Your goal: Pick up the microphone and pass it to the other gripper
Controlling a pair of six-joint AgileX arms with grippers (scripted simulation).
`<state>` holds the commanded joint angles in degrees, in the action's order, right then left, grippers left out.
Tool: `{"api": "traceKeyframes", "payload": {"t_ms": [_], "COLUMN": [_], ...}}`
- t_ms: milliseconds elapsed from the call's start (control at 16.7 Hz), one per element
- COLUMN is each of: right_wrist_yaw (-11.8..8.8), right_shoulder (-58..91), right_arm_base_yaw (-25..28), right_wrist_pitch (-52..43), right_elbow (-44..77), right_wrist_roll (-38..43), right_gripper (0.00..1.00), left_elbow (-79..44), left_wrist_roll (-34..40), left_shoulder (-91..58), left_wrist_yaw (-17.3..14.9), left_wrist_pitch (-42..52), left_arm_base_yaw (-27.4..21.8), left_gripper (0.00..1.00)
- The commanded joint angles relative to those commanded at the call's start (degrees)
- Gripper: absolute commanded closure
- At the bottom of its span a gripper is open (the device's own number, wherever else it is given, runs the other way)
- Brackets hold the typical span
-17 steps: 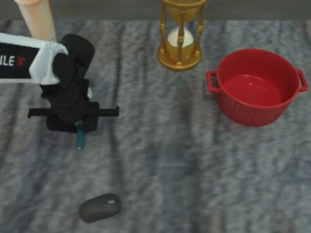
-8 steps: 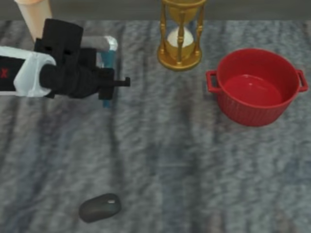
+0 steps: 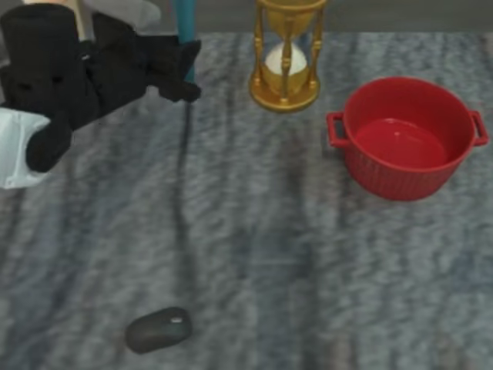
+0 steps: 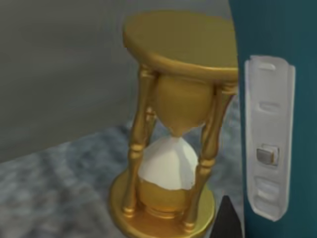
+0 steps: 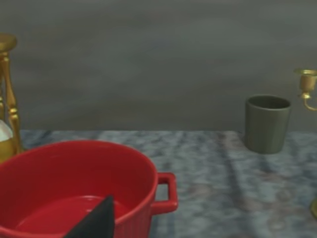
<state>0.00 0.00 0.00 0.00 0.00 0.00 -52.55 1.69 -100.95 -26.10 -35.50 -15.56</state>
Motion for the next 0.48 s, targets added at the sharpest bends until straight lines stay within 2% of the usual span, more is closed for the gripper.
{"api": "traceKeyframes", "payload": {"t_ms": [240,480], "right_wrist_yaw": [0.0,0.0], "right_shoulder": [0.0,0.0], "right_arm_base_yaw": [0.0,0.0], "right_wrist_pitch": [0.0,0.0], "right_elbow": [0.0,0.0], "right_wrist_roll": [0.0,0.0], "right_gripper": [0.0,0.0], "left_elbow": [3.1,3.4], "left_wrist_roll": [-2.4,-2.7], "left_shoulder": [4.2,4.8], "left_wrist_yaw": [-4.3,-4.9], "left_wrist_pitch": [-9.8,-11.0], "left_arm_base_yaw": [0.5,0.6], "left_gripper": [1.0,1.0]}}
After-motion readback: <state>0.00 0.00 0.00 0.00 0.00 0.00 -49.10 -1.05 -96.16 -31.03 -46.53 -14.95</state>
